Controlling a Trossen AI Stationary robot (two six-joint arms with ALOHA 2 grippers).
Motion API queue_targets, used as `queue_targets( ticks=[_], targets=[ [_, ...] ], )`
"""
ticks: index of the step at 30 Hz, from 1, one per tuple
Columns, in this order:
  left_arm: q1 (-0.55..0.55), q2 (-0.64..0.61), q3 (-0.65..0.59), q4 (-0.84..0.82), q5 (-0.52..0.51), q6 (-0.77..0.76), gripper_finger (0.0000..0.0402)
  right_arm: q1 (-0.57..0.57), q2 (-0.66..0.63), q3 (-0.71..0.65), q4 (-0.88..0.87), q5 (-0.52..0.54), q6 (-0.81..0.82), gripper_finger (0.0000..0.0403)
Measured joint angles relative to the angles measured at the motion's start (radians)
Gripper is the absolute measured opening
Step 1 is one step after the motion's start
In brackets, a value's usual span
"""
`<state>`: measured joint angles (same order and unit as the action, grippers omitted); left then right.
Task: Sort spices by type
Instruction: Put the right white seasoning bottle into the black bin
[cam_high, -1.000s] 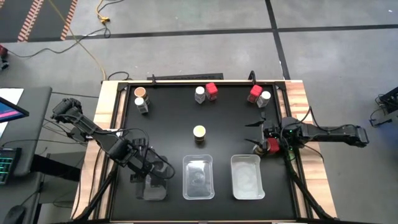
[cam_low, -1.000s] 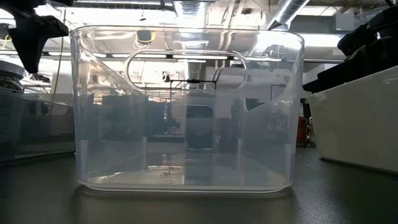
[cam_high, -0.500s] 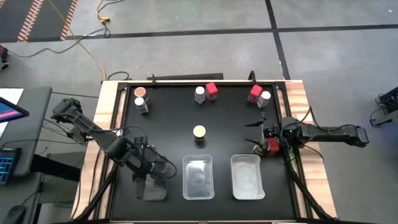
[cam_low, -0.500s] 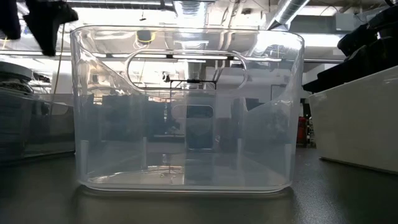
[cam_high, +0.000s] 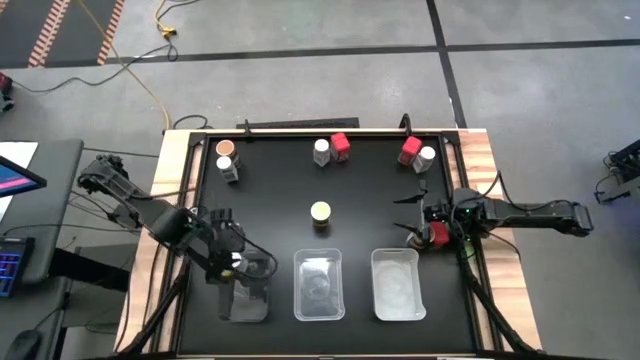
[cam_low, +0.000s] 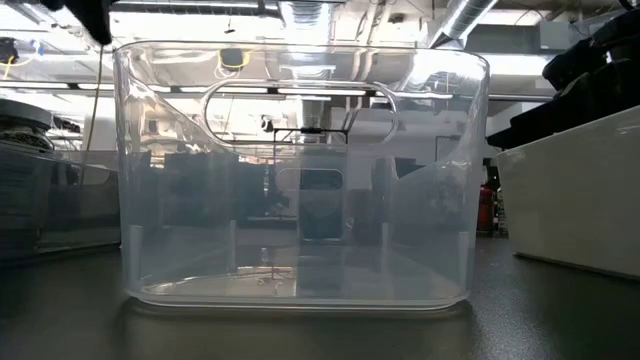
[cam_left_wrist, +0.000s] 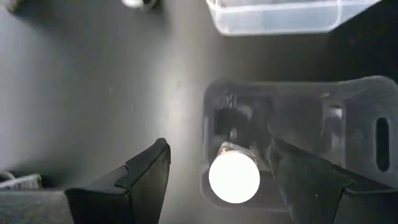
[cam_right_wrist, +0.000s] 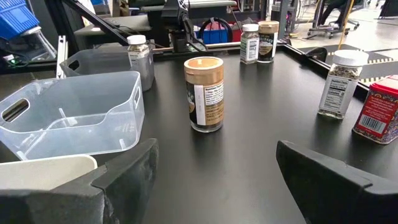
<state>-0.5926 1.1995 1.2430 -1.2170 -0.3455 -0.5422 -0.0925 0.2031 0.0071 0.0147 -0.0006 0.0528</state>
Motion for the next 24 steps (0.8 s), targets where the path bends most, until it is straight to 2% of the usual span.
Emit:
queue_targets(
  ticks=[9,17,24],
  targets=[
    [0.000,-0.178,0.000,0.002,-0.199,-0.034,0.0263,0.000,0.000,0.000,0.000,0.000,0.000,0.0363],
    [0.000,-0.215,0.000,0.002,-0.420,-0.083,0.0263,0.000,0.000,0.000,0.000,0.000,0.000,0.0363],
    [0.014,-0.210,-0.035,0.025,-0.453,-0.115,0.0263,0.000,0.000,0.000,0.000,0.000,0.000,0.0363]
  ],
)
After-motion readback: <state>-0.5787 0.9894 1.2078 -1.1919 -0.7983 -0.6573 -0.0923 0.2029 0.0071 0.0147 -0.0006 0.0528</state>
